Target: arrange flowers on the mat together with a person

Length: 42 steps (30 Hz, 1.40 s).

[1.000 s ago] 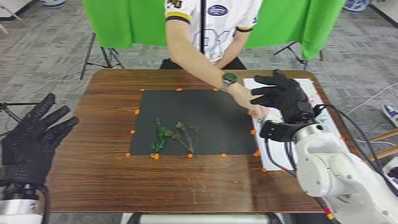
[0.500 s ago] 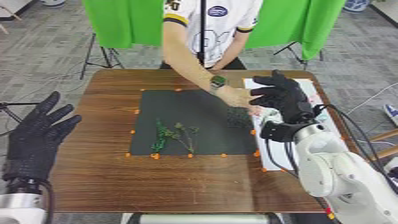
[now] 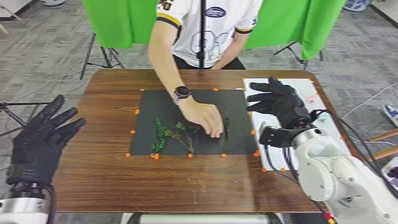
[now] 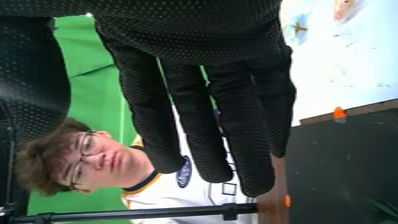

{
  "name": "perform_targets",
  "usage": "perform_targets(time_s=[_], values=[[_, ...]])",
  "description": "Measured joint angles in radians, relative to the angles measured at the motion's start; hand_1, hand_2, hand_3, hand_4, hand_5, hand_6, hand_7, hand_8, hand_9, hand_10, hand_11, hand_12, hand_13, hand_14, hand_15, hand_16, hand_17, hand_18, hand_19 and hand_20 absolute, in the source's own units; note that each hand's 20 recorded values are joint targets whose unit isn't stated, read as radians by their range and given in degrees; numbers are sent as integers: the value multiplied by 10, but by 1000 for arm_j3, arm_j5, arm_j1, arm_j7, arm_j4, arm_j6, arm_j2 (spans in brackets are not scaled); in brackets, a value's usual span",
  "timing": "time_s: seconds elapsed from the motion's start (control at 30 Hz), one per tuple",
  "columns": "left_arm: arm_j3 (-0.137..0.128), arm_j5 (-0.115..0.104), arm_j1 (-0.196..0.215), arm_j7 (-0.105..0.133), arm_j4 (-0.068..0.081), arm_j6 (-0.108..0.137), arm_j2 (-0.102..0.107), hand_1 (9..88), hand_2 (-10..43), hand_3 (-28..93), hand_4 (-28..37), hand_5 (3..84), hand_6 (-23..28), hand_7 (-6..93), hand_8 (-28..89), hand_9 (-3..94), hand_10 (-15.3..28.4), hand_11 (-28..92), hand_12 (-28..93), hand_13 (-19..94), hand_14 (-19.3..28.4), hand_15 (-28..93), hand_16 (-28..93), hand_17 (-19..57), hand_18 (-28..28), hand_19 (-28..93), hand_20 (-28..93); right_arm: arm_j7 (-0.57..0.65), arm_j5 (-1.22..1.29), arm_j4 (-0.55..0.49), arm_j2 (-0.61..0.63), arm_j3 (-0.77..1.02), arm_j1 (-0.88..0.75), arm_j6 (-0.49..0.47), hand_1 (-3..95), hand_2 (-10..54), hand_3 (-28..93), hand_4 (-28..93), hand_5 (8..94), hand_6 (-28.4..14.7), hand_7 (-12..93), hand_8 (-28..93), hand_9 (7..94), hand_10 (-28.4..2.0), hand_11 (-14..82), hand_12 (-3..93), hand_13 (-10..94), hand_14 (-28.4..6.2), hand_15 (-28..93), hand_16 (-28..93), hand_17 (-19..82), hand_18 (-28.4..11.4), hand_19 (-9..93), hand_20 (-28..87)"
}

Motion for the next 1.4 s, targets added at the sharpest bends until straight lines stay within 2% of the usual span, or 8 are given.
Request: perform_targets(time_s=[0.07, 0.23, 0.4, 0.53, 0.67, 1.0, 1.23, 1.4], values=[[0, 2, -2, -5, 0, 0, 2, 197, 75, 758, -273, 309, 43, 98, -84, 302, 146, 175, 120, 210, 218, 448, -47, -90, 183, 384, 170, 2, 0, 0, 0, 0, 0, 0, 164, 104, 715, -254, 561, -45, 138, -119, 586, -207, 174, 146, 482, -226, 490, 103, 106, -284, 538, 115], [-1, 6, -4, -12, 0, 0, -16, 199, 75, 758, -271, 308, 44, 98, -84, 301, 146, 176, 120, 209, 218, 449, -48, -89, 184, 385, 170, 3, -1, 0, 0, 0, -3, 0, 163, 104, 716, -254, 560, -46, 138, -118, 587, -207, 175, 146, 483, -226, 491, 104, 106, -284, 539, 116], [-1, 32, -17, -41, 0, -3, -43, 199, 74, 759, -269, 309, 44, 99, -84, 301, 146, 177, 119, 209, 219, 448, -48, -89, 184, 385, 170, 2, 0, 0, 0, 3, -11, 0, 164, 104, 716, -253, 561, -46, 137, -118, 587, -206, 176, 146, 483, -226, 492, 103, 106, -284, 539, 116], [-1, 45, -25, -53, 0, -7, -56, 199, 73, 761, -267, 309, 44, 99, -84, 302, 147, 179, 120, 209, 219, 449, -47, -89, 183, 385, 170, 1, 1, 0, 0, 7, -17, -1, 164, 103, 716, -253, 561, -46, 138, -118, 587, -205, 176, 146, 483, -227, 493, 104, 106, -284, 540, 116], [-9, 67, -31, -83, 0, -21, -74, 199, 71, 762, -266, 310, 45, 99, -84, 302, 147, 179, 119, 209, 219, 449, -48, -89, 184, 386, 170, 2, 1, 0, 0, 8, -18, -1, 164, 103, 716, -253, 561, -46, 138, -118, 587, -205, 177, 146, 483, -226, 492, 103, 106, -284, 540, 116], [-43, 122, -50, -165, -1, -65, -148, 200, 70, 761, -263, 309, 44, 99, -83, 303, 147, 179, 119, 213, 221, 453, -47, -87, 192, 401, 177, 6, -1, 0, 0, 8, -18, -1, 167, 100, 719, -253, 560, -44, 139, -119, 589, -205, 178, 146, 484, -225, 494, 103, 106, -284, 540, 116], [-56, 143, -53, -198, -1, -95, -178, 199, 70, 758, -263, 308, 44, 96, -82, 301, 146, 176, 119, 213, 221, 455, -49, -87, 196, 406, 177, 17, -7, 3, 0, 9, -18, -1, 183, 80, 729, -248, 550, -44, 136, -118, 588, -207, 180, 148, 484, -223, 496, 104, 107, -284, 543, 117], [-59, 146, -54, -203, -1, -102, -185, 199, 69, 758, -261, 308, 44, 95, -82, 301, 147, 175, 119, 212, 222, 453, -50, -87, 197, 407, 175, 36, -28, 9, 3, 10, -15, 0, 200, 55, 739, -244, 535, -40, 135, -116, 586, -207, 182, 150, 489, -219, 502, 106, 115, -284, 550, 121]])
